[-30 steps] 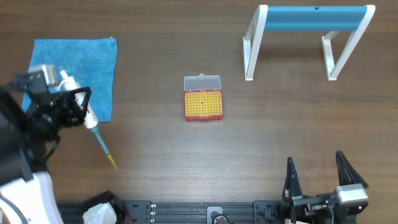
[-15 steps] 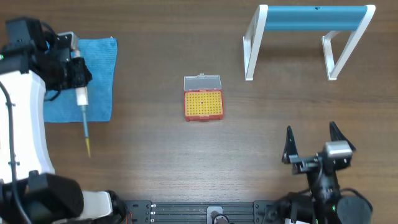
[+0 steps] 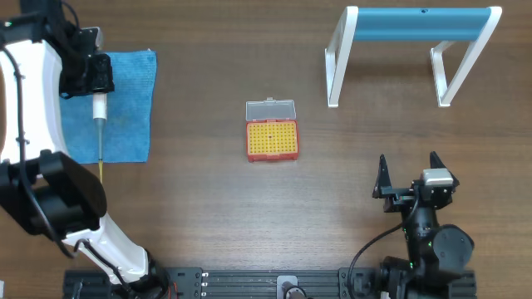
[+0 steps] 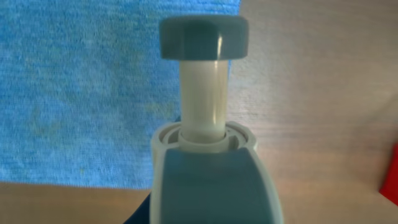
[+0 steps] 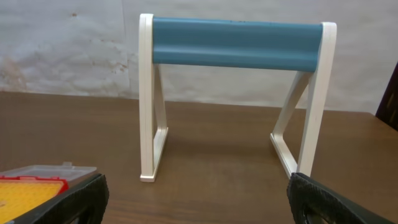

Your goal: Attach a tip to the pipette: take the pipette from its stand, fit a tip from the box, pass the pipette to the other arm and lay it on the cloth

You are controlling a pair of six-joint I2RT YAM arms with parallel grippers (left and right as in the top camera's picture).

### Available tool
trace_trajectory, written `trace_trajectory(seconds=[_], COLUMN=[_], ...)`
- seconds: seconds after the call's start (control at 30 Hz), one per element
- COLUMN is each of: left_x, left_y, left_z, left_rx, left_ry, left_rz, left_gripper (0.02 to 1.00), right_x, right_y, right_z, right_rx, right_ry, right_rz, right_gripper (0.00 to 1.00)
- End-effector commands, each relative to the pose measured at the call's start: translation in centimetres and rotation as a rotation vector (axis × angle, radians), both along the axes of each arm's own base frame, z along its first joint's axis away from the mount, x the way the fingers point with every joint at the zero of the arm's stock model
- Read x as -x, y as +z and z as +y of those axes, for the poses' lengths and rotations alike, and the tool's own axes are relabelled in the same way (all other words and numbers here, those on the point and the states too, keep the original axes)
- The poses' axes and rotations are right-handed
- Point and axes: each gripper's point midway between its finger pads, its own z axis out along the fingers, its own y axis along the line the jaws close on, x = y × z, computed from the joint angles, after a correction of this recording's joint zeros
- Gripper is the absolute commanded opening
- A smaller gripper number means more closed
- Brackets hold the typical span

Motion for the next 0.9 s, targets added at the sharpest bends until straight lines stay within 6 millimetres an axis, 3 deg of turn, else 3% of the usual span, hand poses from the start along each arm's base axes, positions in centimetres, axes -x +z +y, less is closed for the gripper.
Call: trace_trajectory(seconds=[0.03,0.1,0.27,0.53,0.67,0.9], left_x=[-1.0,-1.0,-1.9,-5.3,-6.3,-6.6], left_y=[-1.5,-2.1,-3.2,-2.5,-2.1,-2.4], left_z=[1.7,2.0,3.8,5.1,5.0,4.3], left_rx=[-0.053,-0.050,-0.061,-0.116,-0.102,-0.067], left_ry=[-0.012,-0.009,0.007,-0.009,-0.014,0.078], left_rz=[0.022,0.034,0.009,-0.128,-0.178,-0.169], left_gripper=[0.027,0.027,0.025,0.027,0.025,0.027], right_x=[-0.7,-0.7,-0.7,-0.7,-0.7,-0.7], right_y=[-4.4,-5.3,-5.2,-5.2,-5.2,-5.2], right_z=[-0.5,-0.5,-0.5,-0.5,-0.5,-0.5], right_rx=[-0.029,-0.035,-0.035,-0.035,-0.035,-0.035], right_ry=[-0.017,-0.017,-0.017,-0.017,-0.017,-0.017], right_rz=[0.081,0.107,0.106,0.106,0.106,0.106], right_gripper=[0.932,0.932,0.932,0.932,0.934,0.932])
